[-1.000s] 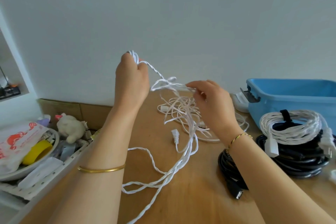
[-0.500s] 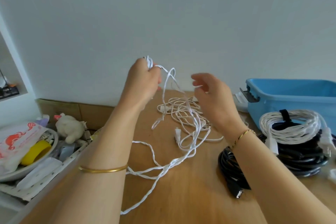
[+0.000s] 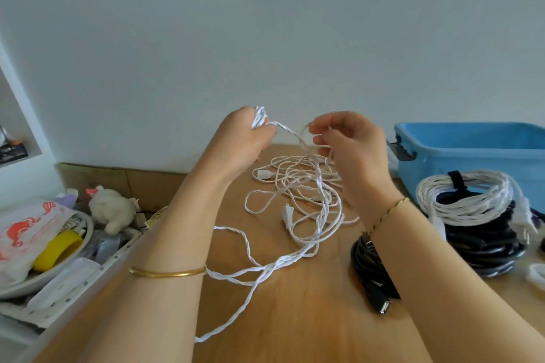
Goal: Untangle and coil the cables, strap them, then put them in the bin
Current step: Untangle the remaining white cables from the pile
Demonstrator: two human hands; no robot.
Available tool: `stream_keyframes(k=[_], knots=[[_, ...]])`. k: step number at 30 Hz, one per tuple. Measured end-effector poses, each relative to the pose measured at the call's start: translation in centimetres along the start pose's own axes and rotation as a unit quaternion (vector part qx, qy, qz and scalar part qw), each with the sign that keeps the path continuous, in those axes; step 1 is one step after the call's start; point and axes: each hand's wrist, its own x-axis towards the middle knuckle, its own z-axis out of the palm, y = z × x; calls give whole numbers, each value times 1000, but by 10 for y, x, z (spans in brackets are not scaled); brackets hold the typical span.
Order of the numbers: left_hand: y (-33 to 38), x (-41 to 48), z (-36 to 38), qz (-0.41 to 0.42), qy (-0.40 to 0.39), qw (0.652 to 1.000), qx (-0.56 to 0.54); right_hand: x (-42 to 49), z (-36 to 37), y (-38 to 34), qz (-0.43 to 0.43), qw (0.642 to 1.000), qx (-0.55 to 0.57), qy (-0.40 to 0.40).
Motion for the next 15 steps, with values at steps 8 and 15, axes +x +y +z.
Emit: stream_keyframes(k=[8, 15], knots=[[-1, 6, -8, -73, 180, 968, -160, 10, -9, 31, 104, 992, -74, -14], [8, 7, -29, -50, 283, 923, -257, 15, -27, 46, 111, 972, -209, 12]])
